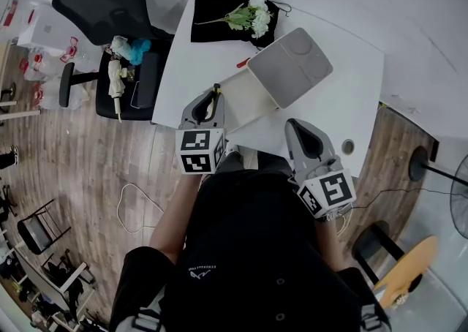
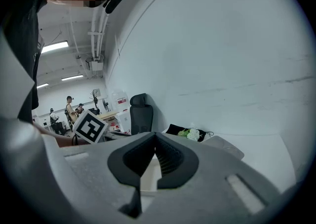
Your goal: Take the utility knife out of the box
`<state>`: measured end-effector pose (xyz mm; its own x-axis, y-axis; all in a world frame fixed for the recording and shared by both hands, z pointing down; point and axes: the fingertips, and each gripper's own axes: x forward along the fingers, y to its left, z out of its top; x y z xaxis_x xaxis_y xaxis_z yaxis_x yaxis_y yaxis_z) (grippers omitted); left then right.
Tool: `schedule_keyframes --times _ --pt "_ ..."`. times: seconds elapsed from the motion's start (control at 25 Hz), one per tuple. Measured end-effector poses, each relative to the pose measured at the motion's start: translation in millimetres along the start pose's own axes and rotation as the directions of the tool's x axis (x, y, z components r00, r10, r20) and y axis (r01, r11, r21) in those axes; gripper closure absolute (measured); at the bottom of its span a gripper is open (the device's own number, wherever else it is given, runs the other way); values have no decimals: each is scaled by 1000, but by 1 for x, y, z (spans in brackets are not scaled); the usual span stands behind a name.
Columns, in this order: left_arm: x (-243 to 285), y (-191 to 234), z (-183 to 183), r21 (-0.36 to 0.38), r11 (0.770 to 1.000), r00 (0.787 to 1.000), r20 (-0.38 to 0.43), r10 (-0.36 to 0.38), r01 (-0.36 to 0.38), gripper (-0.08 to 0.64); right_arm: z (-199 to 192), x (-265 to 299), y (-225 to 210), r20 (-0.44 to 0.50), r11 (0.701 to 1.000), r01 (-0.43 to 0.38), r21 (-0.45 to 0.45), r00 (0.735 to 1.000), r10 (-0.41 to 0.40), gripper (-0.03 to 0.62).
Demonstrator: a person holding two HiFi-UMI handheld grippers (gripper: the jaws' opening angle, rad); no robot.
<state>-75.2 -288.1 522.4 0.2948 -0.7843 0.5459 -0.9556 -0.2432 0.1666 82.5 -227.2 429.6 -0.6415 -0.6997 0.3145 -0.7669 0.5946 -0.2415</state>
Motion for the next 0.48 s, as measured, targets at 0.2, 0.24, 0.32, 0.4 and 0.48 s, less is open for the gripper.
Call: schedule_keyframes --times 0.2,0.24,0.32,0.4,0.48 --pt "-32 2 23 10 1000 996 83 -22 22 497 -5 2 17 1 1000 -1 -1 1000 1 588" --pt "-38 2 26 14 1000 995 96 -25 24 497 -6 2 21 1 1000 -1 1 1000 1 589" --pt "-49 1 32 22 999 992 123 -33 30 497 -9 3 28 1 1000 -1 2 1000 1 588" --pt "-60 0 37 36 999 988 148 -42 37 497 -12 4 34 0 1000 -3 0 1000 3 588" --pt "-71 -1 37 46 998 985 166 -55 48 497 -16 5 42 0 1000 -8 -3 1000 8 589"
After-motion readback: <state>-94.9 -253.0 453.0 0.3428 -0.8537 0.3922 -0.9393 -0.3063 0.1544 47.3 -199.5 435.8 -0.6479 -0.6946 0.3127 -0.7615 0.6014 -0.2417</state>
